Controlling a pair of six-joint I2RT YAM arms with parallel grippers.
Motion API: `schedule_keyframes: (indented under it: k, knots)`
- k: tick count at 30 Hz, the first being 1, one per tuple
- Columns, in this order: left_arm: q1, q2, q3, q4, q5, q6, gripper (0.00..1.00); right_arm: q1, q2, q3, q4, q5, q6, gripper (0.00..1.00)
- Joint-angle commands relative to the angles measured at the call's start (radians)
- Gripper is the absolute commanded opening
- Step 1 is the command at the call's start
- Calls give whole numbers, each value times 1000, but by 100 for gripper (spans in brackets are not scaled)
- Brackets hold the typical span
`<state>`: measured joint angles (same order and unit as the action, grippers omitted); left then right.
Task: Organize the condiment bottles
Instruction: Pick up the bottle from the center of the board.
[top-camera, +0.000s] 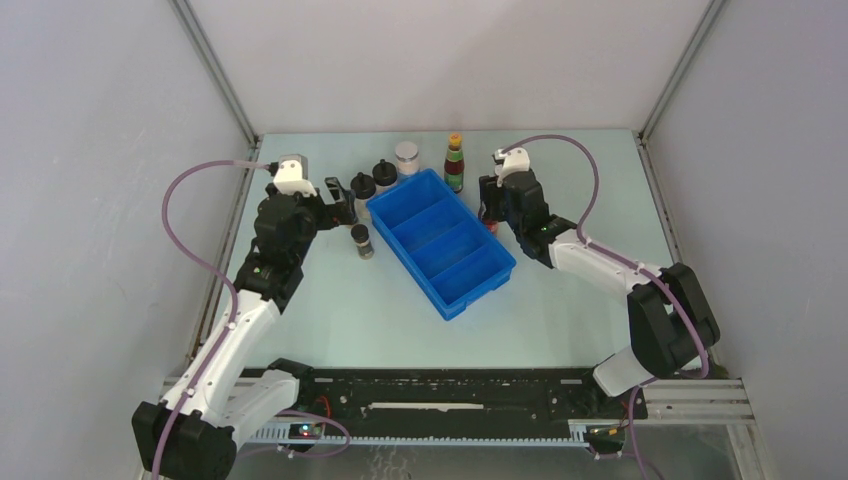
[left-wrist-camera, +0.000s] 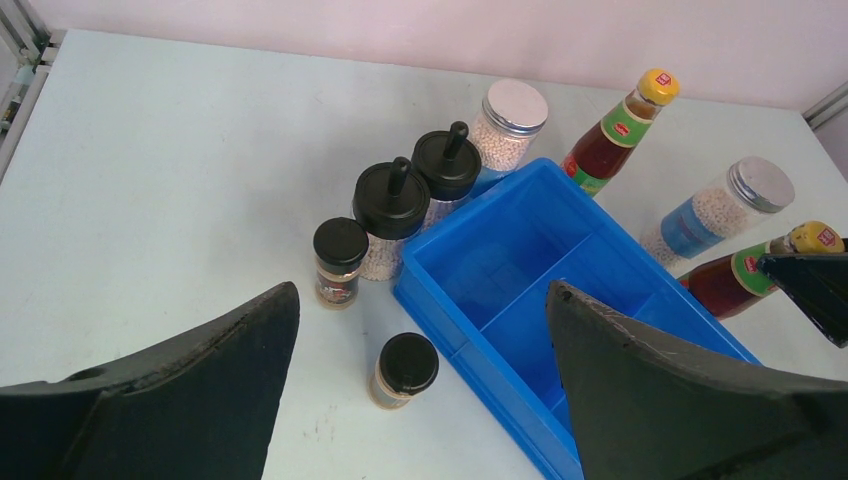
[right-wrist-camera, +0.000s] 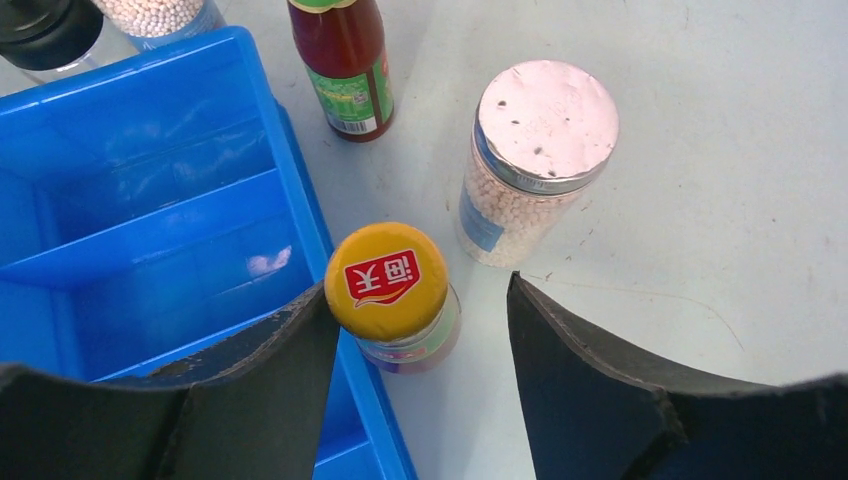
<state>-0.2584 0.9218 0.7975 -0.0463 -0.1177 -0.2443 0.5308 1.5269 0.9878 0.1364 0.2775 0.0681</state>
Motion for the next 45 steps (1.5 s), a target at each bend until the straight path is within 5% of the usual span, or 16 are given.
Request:
schedule_keyframes:
  k: [1, 20, 30, 40, 45]
  knots:
    - [5, -15, -27, 31, 22, 14, 97, 2, 1, 32, 11, 21, 1, 70]
    - [5, -7, -24, 31, 18, 23, 97, -8, 47, 99, 41, -48, -17, 69]
    - [5, -5, -26, 31, 21, 23, 97, -15, 50, 101, 27, -55, -13, 50]
    - [5, -13, -29, 31, 21, 20, 97, -15, 49, 101, 9, -44, -9, 0]
    - [5, -19, -30, 31, 20, 19, 97, -10, 40, 101, 10, -31, -16, 0]
